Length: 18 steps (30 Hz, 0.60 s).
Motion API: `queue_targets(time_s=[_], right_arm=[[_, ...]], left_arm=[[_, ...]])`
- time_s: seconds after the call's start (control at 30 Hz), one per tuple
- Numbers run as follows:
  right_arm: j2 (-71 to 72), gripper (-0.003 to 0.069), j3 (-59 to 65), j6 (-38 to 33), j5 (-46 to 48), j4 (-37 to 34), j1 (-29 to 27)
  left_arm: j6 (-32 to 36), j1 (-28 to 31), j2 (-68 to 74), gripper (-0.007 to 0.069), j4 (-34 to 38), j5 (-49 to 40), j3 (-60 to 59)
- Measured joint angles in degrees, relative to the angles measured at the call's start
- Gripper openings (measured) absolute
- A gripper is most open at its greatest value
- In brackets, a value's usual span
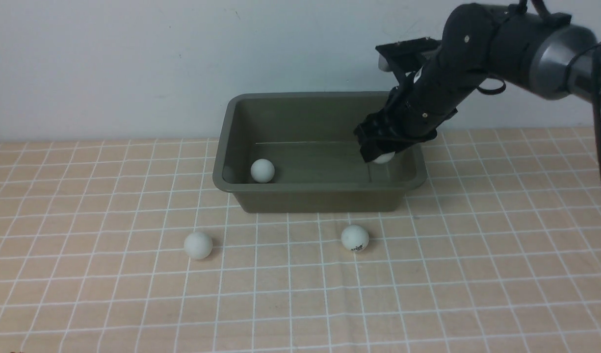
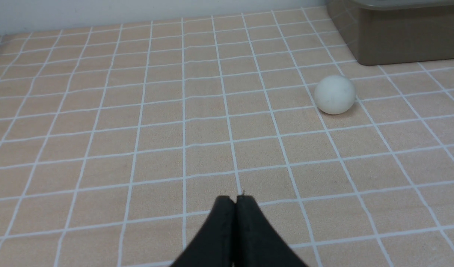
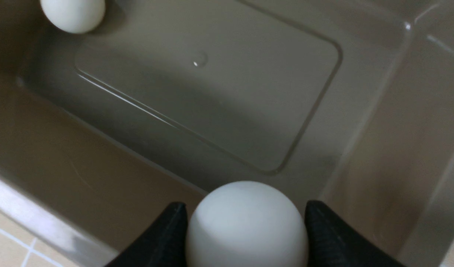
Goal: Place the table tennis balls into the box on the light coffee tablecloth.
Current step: 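Release the ping pong ball into the bin and lift the gripper away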
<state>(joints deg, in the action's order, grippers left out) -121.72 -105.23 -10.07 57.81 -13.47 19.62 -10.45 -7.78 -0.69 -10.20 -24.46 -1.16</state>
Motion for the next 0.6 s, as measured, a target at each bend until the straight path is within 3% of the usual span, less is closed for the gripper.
queue_targets(time_s=[0.13, 0.33, 0.47, 0.6], right_arm=[[-0.85, 0.0388, 0.00, -0.27, -0.73, -0.01, 0.00], [-1.10, 0.0494, 0.00, -0.27, -2.65, 0.01, 0.00], [-1.10, 0.0508, -0.70, -0.05, -2.20, 0.01, 0.00], [-1.12, 0.0509, -5.72, 1.19, 4.28, 0.01, 0.00]], left_arm=[[0.00, 0.00, 0.00, -0.0069, 0.00, 0.00, 0.00], [0.00, 0.00, 0.00, -0.0069, 0.00, 0.00, 0.00], [0.00, 0.00, 0.00, -0.0069, 0.00, 0.00, 0.00], [0.00, 0.00, 0.00, -0.0069, 0.00, 0.00, 0.00]])
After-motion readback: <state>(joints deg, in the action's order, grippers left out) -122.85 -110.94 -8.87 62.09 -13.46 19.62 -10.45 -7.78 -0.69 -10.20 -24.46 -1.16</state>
